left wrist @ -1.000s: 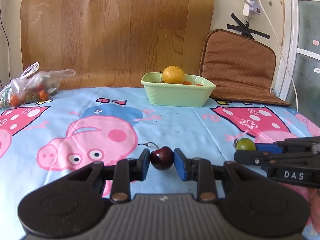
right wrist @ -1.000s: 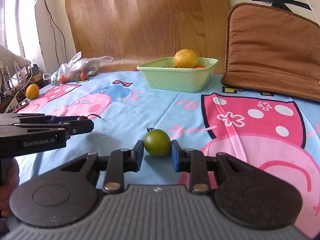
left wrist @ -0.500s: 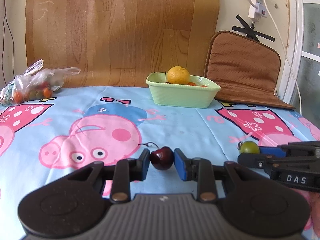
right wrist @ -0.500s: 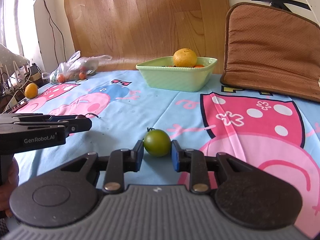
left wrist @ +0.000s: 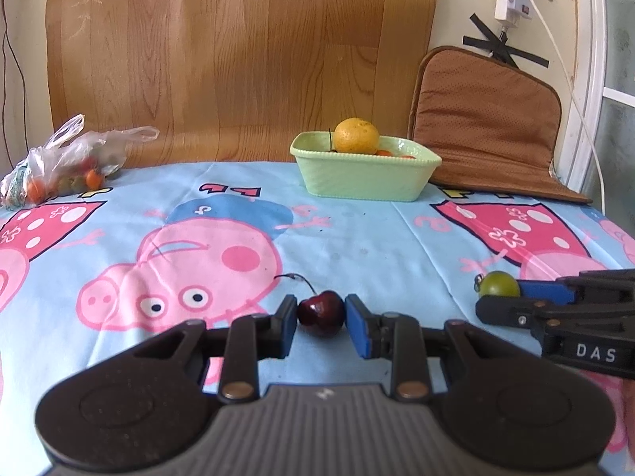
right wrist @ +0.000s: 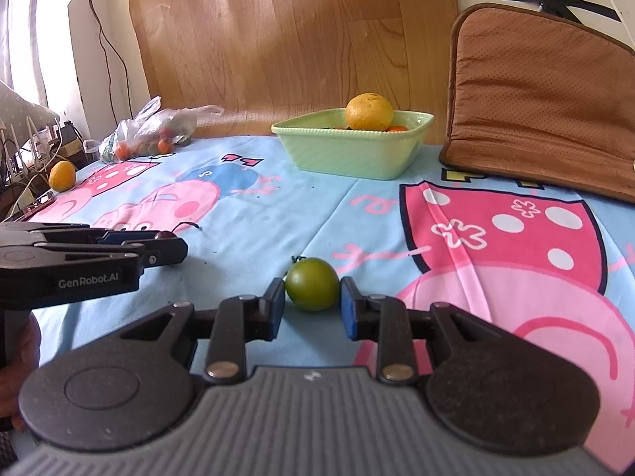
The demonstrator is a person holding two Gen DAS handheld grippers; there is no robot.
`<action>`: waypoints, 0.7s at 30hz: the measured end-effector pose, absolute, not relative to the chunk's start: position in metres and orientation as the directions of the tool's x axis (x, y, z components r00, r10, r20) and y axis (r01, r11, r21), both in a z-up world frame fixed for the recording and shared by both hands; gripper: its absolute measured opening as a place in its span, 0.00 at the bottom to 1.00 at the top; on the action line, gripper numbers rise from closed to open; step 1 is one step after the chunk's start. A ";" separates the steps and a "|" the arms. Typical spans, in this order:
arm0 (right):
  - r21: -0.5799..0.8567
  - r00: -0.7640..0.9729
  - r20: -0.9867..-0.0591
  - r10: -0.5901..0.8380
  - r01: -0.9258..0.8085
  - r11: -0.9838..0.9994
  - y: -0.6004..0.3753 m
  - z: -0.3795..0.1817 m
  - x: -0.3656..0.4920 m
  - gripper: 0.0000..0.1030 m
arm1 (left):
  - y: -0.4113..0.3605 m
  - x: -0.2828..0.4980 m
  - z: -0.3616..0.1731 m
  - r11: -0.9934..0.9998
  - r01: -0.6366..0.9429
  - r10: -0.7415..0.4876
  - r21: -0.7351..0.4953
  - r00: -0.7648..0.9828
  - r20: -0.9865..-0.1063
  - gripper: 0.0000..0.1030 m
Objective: Organize fruits
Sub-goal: 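Grasp the dark cherry with the left tool while the right tool grasps the green tomato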
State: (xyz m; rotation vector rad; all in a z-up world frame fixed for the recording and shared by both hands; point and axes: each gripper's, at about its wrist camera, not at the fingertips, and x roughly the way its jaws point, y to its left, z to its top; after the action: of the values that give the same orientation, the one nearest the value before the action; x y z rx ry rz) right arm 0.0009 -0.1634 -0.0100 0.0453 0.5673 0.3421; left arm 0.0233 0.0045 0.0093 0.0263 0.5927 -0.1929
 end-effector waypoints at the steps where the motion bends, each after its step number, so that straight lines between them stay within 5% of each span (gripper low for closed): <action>1: 0.134 0.789 -0.520 0.329 -0.305 0.943 -0.163 -0.010 0.001 0.32 | 0.005 0.024 0.009 0.982 0.188 -0.173 -0.031 0.810 -0.561 0.26; 21: 0.125 0.794 -0.516 0.322 -0.301 0.945 -0.163 -0.010 0.000 0.31 | 0.007 0.023 0.009 0.980 0.194 -0.187 -0.046 0.813 -0.551 0.26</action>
State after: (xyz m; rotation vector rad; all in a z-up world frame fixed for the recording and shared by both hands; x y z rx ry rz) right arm 0.0004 -0.1633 -0.0100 0.0375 0.5608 0.3348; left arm 0.0227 0.0071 0.0090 0.0127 0.5865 -0.2037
